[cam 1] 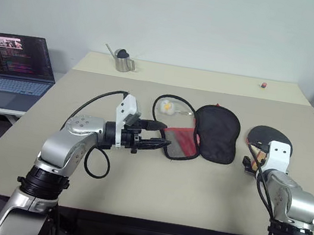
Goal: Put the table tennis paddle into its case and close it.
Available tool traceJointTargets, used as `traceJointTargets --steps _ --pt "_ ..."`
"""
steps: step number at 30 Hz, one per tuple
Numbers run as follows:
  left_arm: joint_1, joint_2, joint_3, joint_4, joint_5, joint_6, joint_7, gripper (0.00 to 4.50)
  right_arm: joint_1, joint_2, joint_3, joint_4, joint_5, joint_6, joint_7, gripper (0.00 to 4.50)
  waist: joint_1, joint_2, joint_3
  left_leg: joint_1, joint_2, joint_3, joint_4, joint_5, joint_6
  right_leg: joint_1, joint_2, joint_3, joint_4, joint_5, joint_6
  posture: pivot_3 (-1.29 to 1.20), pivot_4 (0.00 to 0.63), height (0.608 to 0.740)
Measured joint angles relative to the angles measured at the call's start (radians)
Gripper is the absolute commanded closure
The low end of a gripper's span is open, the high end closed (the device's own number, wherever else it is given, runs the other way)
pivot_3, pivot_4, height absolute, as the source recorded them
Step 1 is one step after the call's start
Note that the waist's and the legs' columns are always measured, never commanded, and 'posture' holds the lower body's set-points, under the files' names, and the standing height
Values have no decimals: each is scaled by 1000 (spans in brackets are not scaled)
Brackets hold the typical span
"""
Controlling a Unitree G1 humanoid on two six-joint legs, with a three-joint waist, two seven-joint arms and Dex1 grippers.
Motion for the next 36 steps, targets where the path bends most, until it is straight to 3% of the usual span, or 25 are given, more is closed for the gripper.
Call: traceJointTargets --steps 16,20,28,36 --pt "-5 -2 -1 12 6 -14 -3 1663 -89 -23 22 281 -24 -229 -18 13 -2 0 0 3 0 3 1 1 1 2 0 2 1 1 0 0 150 740" --pt "-5 -2 -1 12 6 -14 -3 1663 -119 -20 25 321 -21 -228 -29 837 -2 -1 0 4 1 2 1 1 2 2 2 3 1 4 -1 0 150 740" --pt "-4 1 0 12 9 -15 -1 1663 -140 -5 -9 350 5 -230 -79 3243 4 -1 -1 3 1 2 1 2 4 2 2 3 1 5 0 0 150 740" --pt "-3 1 0 12 9 -15 0 1663 -151 -5 -12 374 5 -257 -102 3312 4 -1 -1 3 0 2 0 2 3 2 1 3 1 5 0 0 150 740"
